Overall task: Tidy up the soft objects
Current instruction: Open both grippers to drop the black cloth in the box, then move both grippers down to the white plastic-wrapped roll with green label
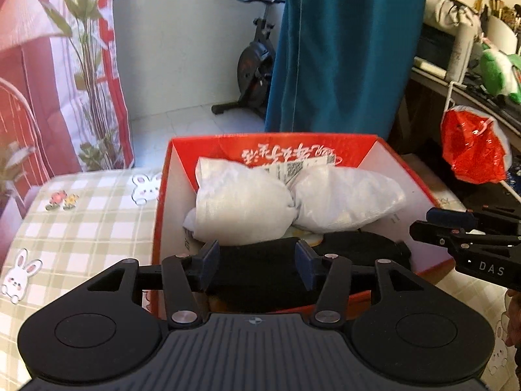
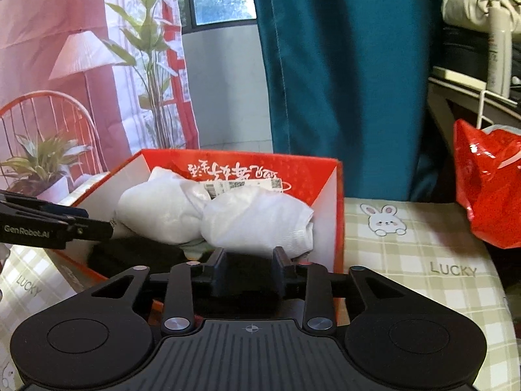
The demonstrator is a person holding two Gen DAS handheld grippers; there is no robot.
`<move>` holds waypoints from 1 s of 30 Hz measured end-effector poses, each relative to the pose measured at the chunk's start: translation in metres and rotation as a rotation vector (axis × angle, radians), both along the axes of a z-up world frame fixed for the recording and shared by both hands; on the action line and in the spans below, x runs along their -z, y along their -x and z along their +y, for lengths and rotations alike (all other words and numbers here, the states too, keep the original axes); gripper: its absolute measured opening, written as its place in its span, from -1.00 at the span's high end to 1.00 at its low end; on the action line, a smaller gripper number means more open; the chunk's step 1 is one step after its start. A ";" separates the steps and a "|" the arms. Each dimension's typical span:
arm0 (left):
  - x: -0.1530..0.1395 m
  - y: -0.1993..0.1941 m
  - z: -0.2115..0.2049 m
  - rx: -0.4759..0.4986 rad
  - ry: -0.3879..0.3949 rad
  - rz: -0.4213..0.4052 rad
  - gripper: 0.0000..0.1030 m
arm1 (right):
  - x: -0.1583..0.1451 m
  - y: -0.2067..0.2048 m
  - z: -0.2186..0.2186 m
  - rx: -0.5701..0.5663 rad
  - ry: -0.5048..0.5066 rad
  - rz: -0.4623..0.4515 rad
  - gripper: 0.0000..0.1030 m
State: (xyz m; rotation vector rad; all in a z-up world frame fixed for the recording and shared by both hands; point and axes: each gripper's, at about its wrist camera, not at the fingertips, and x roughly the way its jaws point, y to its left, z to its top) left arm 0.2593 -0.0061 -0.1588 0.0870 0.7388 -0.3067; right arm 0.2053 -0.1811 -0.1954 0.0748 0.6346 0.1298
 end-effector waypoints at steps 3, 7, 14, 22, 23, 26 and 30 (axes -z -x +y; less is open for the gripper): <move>-0.010 0.017 0.003 0.002 0.010 -0.023 -0.12 | -0.008 0.014 -0.002 -0.001 -0.024 -0.016 0.37; -0.015 0.043 0.008 -0.017 0.027 -0.028 -0.15 | -0.016 0.037 -0.001 -0.018 -0.047 -0.042 0.36; -0.006 0.089 0.020 -0.044 0.063 -0.001 -0.24 | -0.018 0.075 0.011 -0.063 -0.074 -0.046 0.35; 0.015 0.132 0.028 -0.094 0.089 0.043 -0.37 | 0.003 0.105 0.020 -0.080 -0.072 0.006 0.35; 0.018 0.134 0.029 -0.097 0.092 0.050 -0.38 | 0.007 0.109 0.020 -0.079 -0.071 0.014 0.35; 0.024 0.142 0.030 -0.108 0.089 0.062 -0.40 | 0.016 0.117 0.020 -0.073 -0.079 0.036 0.35; 0.031 0.151 0.032 -0.121 0.097 0.067 -0.47 | 0.025 0.125 0.018 -0.062 -0.084 0.058 0.35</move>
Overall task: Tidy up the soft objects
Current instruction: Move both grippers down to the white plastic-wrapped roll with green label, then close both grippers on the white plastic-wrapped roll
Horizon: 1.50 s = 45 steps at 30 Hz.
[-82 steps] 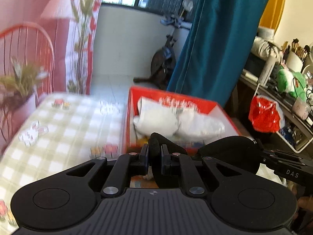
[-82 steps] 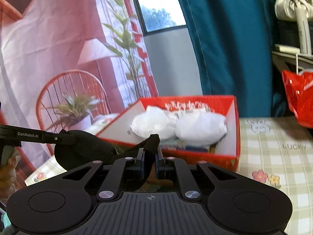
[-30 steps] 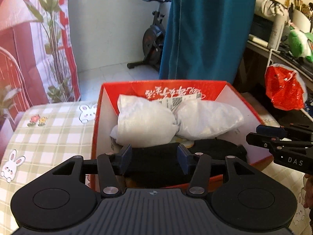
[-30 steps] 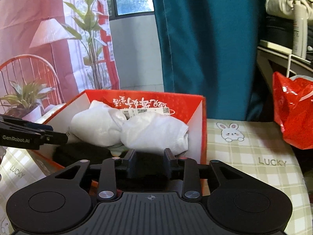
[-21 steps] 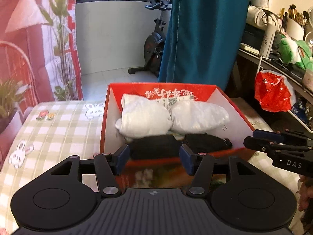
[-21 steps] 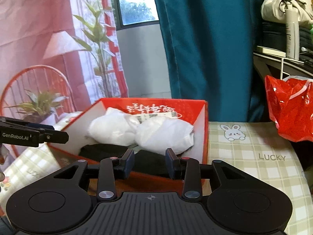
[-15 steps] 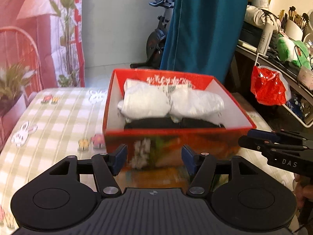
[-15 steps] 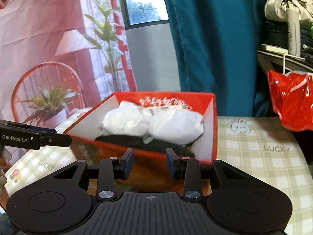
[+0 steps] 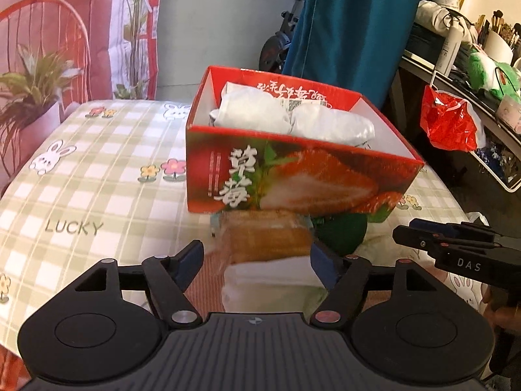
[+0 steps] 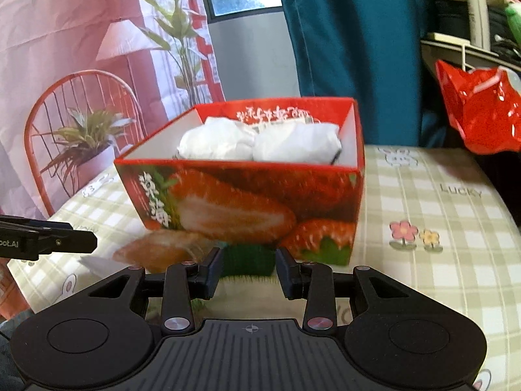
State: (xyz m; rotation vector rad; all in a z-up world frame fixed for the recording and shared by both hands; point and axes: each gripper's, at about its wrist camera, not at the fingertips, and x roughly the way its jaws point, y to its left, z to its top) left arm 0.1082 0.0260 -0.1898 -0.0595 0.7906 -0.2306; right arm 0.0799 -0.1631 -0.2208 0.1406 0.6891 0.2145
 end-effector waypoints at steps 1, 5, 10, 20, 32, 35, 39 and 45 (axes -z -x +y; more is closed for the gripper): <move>0.002 0.003 0.000 -0.003 0.003 0.002 -0.47 | 0.002 0.002 0.000 0.003 -0.002 0.006 0.35; 0.010 0.006 0.000 -0.005 0.012 0.019 -0.48 | 0.011 0.007 -0.002 0.010 -0.003 0.029 0.35; 0.016 0.006 -0.001 -0.006 0.006 0.038 -0.48 | 0.019 0.010 -0.004 0.016 -0.011 0.050 0.35; 0.030 0.008 -0.007 0.022 0.022 0.076 -0.47 | 0.022 0.008 -0.005 0.022 -0.014 0.059 0.24; 0.039 0.005 -0.002 -0.012 0.019 0.078 0.23 | 0.027 0.005 -0.006 0.030 -0.014 0.076 0.14; 0.039 0.005 -0.002 -0.011 0.006 0.070 0.29 | 0.030 0.005 -0.008 0.036 -0.016 0.084 0.12; 0.042 0.003 -0.003 -0.019 0.005 0.080 0.31 | 0.031 0.004 -0.010 0.051 -0.019 0.080 -0.14; 0.050 0.000 -0.003 -0.021 0.006 0.116 0.31 | 0.039 -0.002 -0.019 0.076 -0.046 0.109 -0.30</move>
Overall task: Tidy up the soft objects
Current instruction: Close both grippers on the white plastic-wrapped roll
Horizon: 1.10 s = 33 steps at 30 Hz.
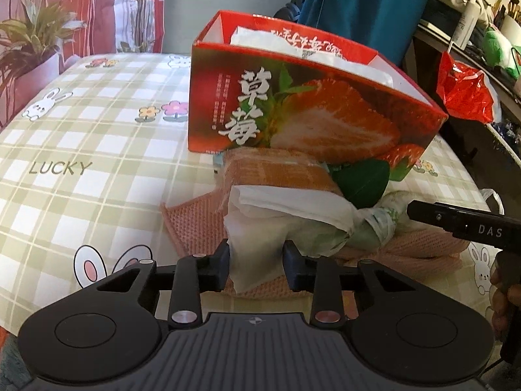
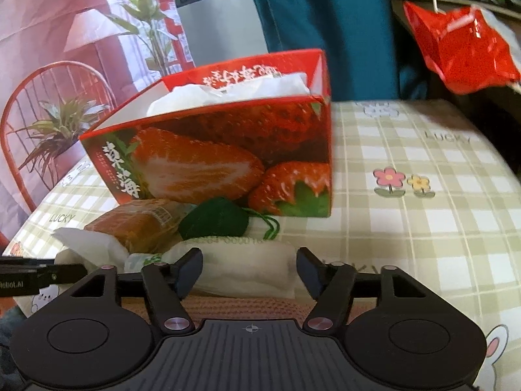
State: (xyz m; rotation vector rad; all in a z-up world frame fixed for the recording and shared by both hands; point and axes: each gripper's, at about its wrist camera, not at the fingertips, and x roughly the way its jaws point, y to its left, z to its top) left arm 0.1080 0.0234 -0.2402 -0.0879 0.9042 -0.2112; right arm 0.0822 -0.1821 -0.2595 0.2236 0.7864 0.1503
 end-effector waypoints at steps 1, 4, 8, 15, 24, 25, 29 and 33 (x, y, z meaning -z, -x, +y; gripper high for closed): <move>0.001 -0.001 0.000 0.000 0.002 0.005 0.31 | 0.002 -0.001 -0.001 0.006 -0.007 0.007 -0.32; 0.004 -0.002 0.001 -0.002 0.010 0.020 0.30 | 0.008 -0.002 -0.005 0.016 -0.039 0.027 -0.37; 0.006 -0.003 0.001 0.001 0.021 0.028 0.28 | 0.013 -0.005 -0.008 0.025 -0.070 0.037 -0.39; 0.008 -0.004 0.001 0.002 0.026 0.029 0.28 | 0.009 -0.015 -0.013 0.022 -0.112 0.015 -0.39; 0.009 -0.005 0.001 -0.005 0.024 0.032 0.25 | 0.011 -0.020 -0.015 0.028 -0.158 0.017 -0.39; 0.010 -0.006 0.001 -0.005 0.025 0.033 0.24 | 0.013 -0.020 -0.015 0.033 -0.168 0.024 -0.39; 0.011 -0.007 0.001 -0.002 0.030 0.041 0.23 | 0.017 -0.018 -0.016 0.039 -0.203 0.036 -0.41; 0.010 -0.006 0.001 0.008 0.038 0.039 0.23 | 0.018 -0.017 -0.016 0.044 -0.230 0.047 -0.41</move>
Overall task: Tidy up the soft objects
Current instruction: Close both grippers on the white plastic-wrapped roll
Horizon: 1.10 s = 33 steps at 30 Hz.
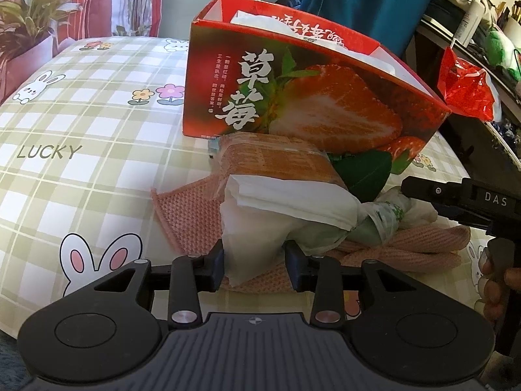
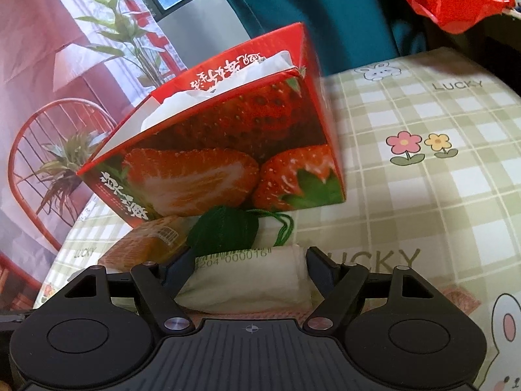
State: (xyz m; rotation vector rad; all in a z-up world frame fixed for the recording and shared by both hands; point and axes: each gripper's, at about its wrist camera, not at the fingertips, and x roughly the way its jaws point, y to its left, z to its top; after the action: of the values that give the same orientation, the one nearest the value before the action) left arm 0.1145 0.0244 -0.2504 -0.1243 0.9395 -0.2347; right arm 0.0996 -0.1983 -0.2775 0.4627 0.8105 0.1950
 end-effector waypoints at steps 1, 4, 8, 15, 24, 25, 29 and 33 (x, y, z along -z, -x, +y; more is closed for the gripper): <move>-0.001 0.000 0.000 0.002 0.001 -0.002 0.23 | 0.000 0.000 0.000 -0.001 -0.003 0.001 -0.39; -0.003 0.002 0.000 0.000 0.003 -0.016 0.32 | -0.003 0.003 -0.001 -0.001 -0.007 -0.002 -0.31; -0.009 0.005 0.002 -0.001 0.015 -0.035 0.51 | -0.010 0.005 -0.004 0.005 -0.015 -0.007 -0.22; -0.024 0.014 0.003 -0.011 0.008 -0.093 0.66 | -0.026 0.011 -0.012 0.021 -0.001 -0.047 0.49; -0.042 0.025 -0.003 0.037 0.006 -0.156 0.72 | -0.044 0.018 -0.018 0.004 0.003 -0.134 0.68; -0.044 0.026 -0.004 0.047 0.007 -0.162 0.72 | -0.047 0.018 -0.018 0.005 0.003 -0.142 0.69; -0.047 0.031 -0.010 0.085 0.018 -0.162 0.72 | -0.056 0.020 -0.018 0.002 0.001 -0.170 0.71; -0.043 0.034 -0.012 0.098 0.019 -0.151 0.74 | -0.059 0.022 -0.015 -0.004 0.013 -0.176 0.71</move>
State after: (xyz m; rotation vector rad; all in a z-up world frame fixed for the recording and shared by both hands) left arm 0.0803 0.0124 -0.2070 -0.0764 0.7941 -0.3390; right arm 0.0771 -0.2134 -0.2183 0.4256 0.6405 0.2307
